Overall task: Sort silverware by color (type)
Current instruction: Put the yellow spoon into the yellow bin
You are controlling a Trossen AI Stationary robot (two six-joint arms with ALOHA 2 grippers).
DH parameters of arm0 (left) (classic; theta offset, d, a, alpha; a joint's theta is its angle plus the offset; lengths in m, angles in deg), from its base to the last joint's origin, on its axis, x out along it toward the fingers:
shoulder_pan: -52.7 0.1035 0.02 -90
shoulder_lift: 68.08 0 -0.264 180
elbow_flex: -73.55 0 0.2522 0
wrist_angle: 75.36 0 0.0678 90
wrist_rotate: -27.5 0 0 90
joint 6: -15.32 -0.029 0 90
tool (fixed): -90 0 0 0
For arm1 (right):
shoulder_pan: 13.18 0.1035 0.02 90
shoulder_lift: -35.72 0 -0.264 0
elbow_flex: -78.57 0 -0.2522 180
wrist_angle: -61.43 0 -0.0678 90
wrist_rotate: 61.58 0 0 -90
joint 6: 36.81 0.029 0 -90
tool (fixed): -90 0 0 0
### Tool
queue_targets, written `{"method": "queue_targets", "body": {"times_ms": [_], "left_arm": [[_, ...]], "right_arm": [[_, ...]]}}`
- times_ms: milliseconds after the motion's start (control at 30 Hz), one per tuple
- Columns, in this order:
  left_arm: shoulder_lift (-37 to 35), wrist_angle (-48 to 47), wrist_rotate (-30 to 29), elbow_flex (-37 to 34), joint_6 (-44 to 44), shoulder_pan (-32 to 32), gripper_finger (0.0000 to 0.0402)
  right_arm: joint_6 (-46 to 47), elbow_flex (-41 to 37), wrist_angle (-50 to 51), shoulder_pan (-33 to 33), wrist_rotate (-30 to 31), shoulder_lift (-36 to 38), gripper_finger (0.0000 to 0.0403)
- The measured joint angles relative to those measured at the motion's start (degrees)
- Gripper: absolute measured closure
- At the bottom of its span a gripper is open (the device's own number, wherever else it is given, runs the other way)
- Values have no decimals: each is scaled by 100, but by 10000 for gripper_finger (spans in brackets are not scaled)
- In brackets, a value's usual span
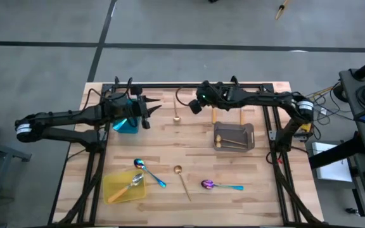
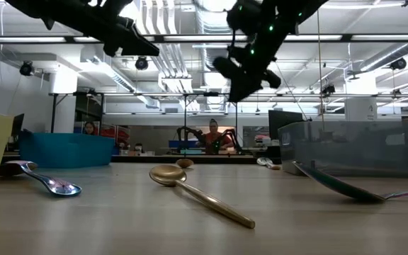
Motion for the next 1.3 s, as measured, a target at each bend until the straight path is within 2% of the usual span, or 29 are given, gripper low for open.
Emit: {"method": "queue_targets", "body": {"times_ms": [200,367,800,1300], "left_arm": [[-4,-37,-4,37,-251,9,309],[-2,-91,-4,37,-340,9,309],[-2,-85,-4,37,-345,9,309],[0,-71,-4,37,-359,11,309]], "right_arm": [[562,262,1027,-454,2,-510,331],[958,318,1514,-746,2,-780,310],[1494,290,1521,-967,-103,-951,200],[1603,288,1330,-961,-148,-1611,188]]}}
